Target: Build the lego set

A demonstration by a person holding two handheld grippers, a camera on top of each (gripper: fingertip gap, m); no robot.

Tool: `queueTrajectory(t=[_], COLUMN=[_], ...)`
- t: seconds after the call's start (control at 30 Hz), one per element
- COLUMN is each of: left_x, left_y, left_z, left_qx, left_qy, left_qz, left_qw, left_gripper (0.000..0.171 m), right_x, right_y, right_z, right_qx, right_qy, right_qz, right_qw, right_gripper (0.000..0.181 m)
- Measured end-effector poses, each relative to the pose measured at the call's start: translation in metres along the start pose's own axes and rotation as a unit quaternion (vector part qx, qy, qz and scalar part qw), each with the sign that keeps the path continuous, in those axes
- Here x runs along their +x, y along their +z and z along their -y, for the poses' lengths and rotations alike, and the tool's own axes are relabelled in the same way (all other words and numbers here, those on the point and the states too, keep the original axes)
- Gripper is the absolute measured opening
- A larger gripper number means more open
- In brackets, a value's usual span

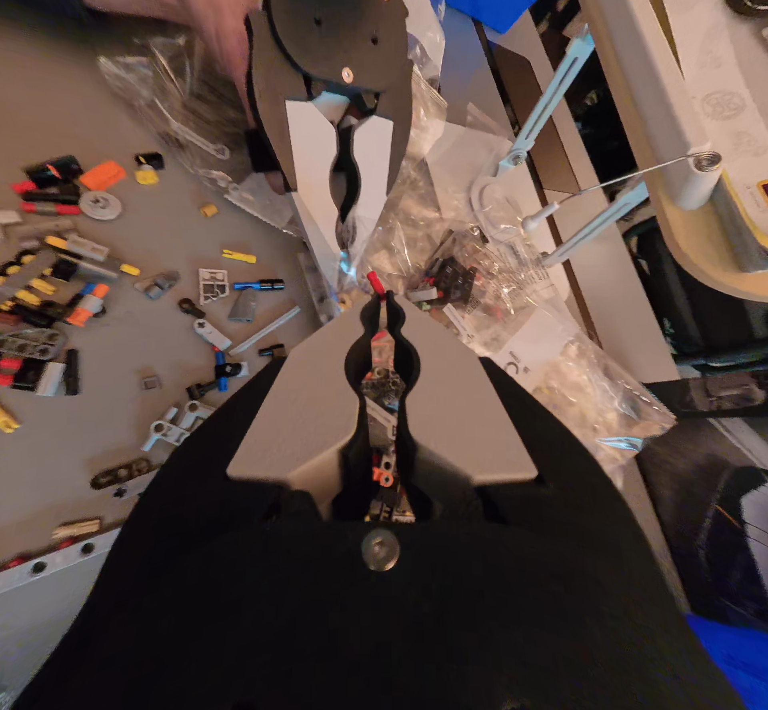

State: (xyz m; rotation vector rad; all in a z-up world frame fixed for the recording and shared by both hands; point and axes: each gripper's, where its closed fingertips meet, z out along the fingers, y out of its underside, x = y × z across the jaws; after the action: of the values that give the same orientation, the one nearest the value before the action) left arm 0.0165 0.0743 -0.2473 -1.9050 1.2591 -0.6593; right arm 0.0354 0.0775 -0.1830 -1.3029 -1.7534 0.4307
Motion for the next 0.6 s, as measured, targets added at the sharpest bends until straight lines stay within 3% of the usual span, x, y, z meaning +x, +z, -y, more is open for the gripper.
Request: queueTrajectory(t=[0.27,0.6], left_x=[0.001,0.003], left_y=[0.001,-0.003], left_z=[0.001,0.014], left_qx=[0.001,0.034], left_qy=[0.005,0.019], left_qz=[0.000,0.003], left_qw=[1.000,0.999], left_gripper=[0.003,0.009], right_x=[-0.031,-0.015], right_y=[0.011,0.020], right_z=[-0.005,-0.019], right_qx=[-0.017,-0.046], right_qy=[-0.014,0.002], right_qz=[0.077,0.033], right_qw=[0.997,0.998], right_gripper=[0.000,0.000])
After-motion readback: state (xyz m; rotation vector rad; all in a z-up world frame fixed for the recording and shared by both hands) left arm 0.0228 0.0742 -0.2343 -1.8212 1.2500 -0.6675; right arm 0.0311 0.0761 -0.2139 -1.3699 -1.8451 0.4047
